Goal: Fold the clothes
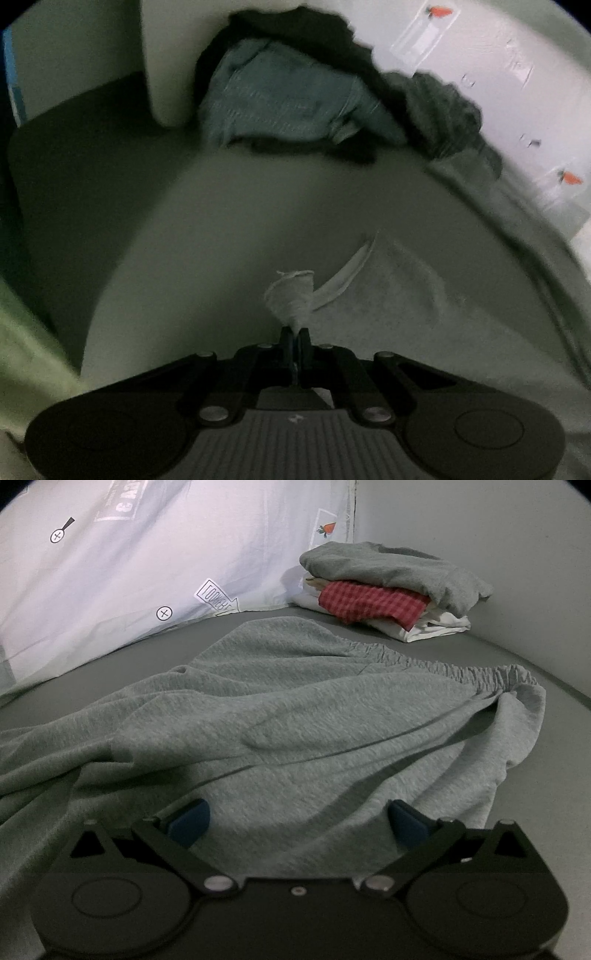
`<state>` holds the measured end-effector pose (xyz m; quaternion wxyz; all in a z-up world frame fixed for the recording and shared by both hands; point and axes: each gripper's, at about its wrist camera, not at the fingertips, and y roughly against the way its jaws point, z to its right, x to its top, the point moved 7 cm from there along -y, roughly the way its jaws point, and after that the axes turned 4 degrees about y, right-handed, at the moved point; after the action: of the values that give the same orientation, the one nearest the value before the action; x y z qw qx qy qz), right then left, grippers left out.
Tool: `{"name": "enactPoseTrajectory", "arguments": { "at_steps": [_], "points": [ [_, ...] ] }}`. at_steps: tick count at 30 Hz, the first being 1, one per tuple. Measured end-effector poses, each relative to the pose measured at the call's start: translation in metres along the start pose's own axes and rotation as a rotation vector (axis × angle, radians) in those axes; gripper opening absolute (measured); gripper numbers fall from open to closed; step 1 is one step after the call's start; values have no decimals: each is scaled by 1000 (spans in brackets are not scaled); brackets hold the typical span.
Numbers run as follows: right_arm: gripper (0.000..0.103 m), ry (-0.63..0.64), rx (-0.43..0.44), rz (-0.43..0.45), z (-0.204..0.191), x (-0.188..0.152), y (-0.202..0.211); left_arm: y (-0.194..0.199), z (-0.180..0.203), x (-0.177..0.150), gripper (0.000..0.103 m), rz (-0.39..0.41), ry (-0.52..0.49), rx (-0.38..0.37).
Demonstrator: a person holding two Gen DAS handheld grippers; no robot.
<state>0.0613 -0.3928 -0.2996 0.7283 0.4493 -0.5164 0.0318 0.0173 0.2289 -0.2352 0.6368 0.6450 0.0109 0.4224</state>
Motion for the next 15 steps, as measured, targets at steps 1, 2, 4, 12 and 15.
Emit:
{"name": "enactPoseTrajectory", "arguments": {
  "at_steps": [1,2,4,12,15],
  "points": [
    [103,0,0,0,0,0,0,-4,-4,-5,3,-15,0,10],
    [103,1,0,0,0,0,0,-8,-7,-9,4,-29,0,20],
    [103,1,0,0,0,1,-1,-10,-11,-14,8,-39,2,39],
    [103,33,55,-21,3,-2,6,6,5,1,32,21,15,29],
    [103,97,158,-63,7,-9,18,14,22,8,41,35,53,-20]
  ]
}}
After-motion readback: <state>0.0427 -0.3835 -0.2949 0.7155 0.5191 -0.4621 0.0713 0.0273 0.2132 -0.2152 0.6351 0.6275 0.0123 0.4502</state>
